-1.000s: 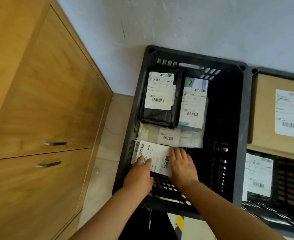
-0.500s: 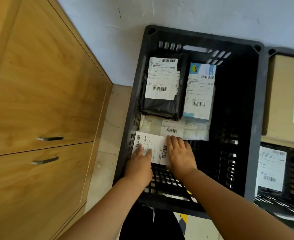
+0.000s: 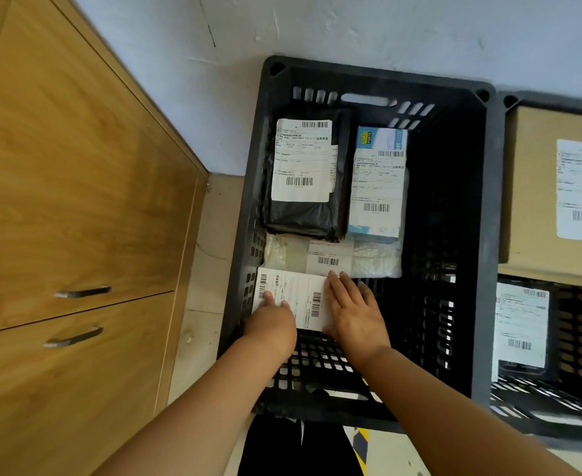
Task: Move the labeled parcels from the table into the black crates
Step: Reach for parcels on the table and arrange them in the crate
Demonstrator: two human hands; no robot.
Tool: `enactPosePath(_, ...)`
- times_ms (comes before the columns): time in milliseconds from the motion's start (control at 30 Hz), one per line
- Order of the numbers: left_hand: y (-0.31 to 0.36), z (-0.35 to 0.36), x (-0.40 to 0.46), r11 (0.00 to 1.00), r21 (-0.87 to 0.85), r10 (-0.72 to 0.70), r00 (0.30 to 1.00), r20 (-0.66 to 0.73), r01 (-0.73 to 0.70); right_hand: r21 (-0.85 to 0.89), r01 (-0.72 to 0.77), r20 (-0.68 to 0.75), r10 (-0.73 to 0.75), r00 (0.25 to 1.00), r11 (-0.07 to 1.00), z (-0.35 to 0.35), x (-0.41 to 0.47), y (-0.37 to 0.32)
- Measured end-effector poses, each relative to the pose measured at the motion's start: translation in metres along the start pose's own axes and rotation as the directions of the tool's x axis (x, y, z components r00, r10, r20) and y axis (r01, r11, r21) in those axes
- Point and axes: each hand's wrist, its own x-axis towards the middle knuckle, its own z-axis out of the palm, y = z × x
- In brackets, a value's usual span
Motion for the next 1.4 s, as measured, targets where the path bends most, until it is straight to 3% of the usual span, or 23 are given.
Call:
enactPosePath(233,0.008,0.0,-0.014,0.999,0.041,-0.024,0.999,-0.034,0.025,-0.017,-0.028,0.198,0.031,0.98,0.999,-0.02,-0.004,-0.004)
enactPosePath(400,-0.005,-0.006,-0.047,0.993,0.104,0.07,0.981,-0.182,-0.052,0.187,-0.159,0.114,0.139,0.984,0.97,-0.051,-0.038,-0.006)
enactPosePath(567,-0.007,-0.031,-0.098,0.958,0.273,0.203,0.888,-0.413,-0.092,0.305,-0.242,0.116,0.217,0.969,0.921,-0.1,-0.087,0.005)
enactPosePath(900,0.026,-0.069,-0.212,0.983,0.054,0.177,0.81,-0.559,-0.178,0.43,-0.243,-0.073,0.302,0.951,0.869,-0.201,-0.193,0.039)
enactPosePath(1133,0.105,-0.071,-0.283,0.934,0.02,0.27,0.671,-0.69,-0.356,0.519,-0.227,-0.232,0.391,0.891,0.824,-0.244,-0.271,0.088)
enactPosePath(1400,0.27,-0.042,-0.36,0.848,0.076,0.387,0.518,-0.763,-0.524,0.657,-0.228,-0.346,0.556,0.756,0.719,-0.242,-0.41,0.197)
